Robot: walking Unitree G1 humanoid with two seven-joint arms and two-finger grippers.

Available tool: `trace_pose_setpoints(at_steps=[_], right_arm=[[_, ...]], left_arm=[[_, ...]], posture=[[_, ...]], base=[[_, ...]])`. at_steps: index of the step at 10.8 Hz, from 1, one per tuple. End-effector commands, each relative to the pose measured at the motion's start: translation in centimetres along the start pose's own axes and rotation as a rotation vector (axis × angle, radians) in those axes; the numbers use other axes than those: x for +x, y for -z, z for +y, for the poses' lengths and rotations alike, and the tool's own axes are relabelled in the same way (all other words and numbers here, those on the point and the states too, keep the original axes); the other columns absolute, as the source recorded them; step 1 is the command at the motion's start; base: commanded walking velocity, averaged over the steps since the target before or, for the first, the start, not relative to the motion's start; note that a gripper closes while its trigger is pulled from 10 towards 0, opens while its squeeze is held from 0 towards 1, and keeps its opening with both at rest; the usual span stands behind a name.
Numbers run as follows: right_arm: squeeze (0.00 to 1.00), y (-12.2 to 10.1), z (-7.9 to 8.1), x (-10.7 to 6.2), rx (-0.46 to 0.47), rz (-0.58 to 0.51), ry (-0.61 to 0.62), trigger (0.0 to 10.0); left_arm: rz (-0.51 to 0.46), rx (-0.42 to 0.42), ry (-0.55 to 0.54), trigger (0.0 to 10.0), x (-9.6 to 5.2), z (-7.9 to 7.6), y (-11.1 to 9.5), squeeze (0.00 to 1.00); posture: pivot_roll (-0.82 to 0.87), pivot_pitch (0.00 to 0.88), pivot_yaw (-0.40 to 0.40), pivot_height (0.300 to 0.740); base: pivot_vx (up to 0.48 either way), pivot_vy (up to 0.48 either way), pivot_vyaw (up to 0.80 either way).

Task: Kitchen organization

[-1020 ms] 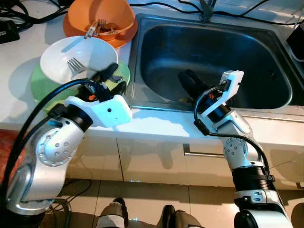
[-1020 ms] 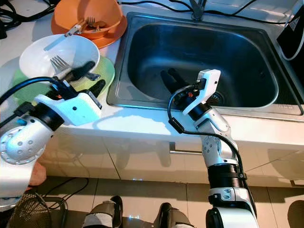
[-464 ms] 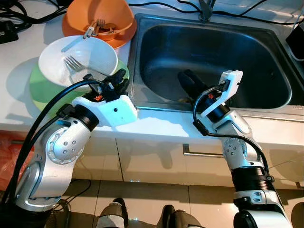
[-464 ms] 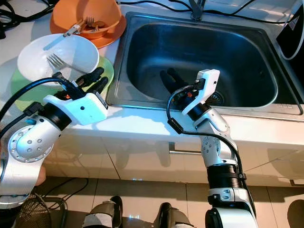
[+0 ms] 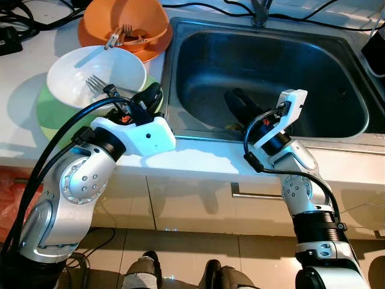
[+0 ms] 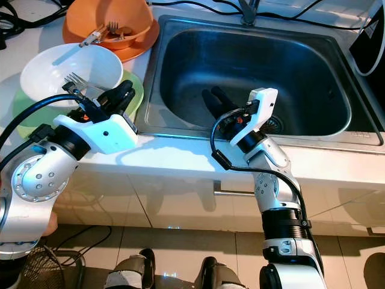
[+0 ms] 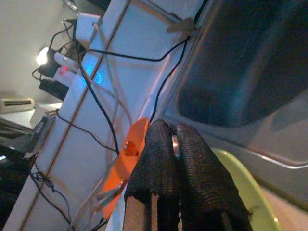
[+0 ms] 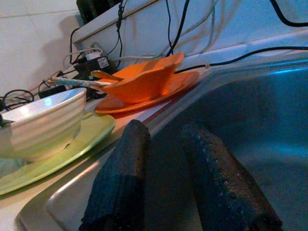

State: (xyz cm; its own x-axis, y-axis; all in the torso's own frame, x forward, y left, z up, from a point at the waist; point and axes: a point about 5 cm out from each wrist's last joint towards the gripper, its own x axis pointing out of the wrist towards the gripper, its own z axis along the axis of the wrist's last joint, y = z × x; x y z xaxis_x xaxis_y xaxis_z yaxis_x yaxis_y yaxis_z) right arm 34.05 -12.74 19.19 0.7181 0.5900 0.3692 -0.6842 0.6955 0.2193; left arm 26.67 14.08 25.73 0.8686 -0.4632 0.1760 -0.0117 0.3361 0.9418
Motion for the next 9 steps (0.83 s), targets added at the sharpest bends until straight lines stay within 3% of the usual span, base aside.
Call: trace_pose_setpoints(at_steps=[1,3,6,8,9], right_arm=[[0.00,2.3,-0.4,-1.1,0.066,0.071,0.043,10.0],[0.00,2.3,-0.4,-1.0,0.068,0.071,0.042,10.0],[0.00,2.3,-0.4,-1.0,0.069,0.069,0.041,10.0],[0.00,2.5,-0.4,-0.9,0.072,0.070,0.043,10.0],[0.00,2.5,-0.3,-0.9,0.073,0.070,0.043,10.0]], left_arm=[[0.002,0.030,-0.014,0.0,0.2,0.2,0.0,0.00],[-0.022,0.109,-0.075,0.0,0.6,1.1,-0.6,0.00],[-0.074,0.107,-0.145,0.0,1.1,1.9,-1.7,0.00],[-0.211,0.080,-0.270,0.0,1.7,3.0,-4.1,0.00],[-0.247,0.080,-0.290,3.1,2.0,3.2,-4.9,0.00]], posture=[[0.26,0.219,-0.080,0.740],[0.26,0.212,-0.081,0.740],[0.26,0.206,-0.079,0.740],[0.26,0.199,-0.077,0.740],[0.26,0.196,-0.075,0.740]], base=[[0.000,0.000,0.00],[0.000,0.000,0.00],[0.000,0.000,0.00],[0.000,0.000,0.00],[0.000,0.000,0.00]])
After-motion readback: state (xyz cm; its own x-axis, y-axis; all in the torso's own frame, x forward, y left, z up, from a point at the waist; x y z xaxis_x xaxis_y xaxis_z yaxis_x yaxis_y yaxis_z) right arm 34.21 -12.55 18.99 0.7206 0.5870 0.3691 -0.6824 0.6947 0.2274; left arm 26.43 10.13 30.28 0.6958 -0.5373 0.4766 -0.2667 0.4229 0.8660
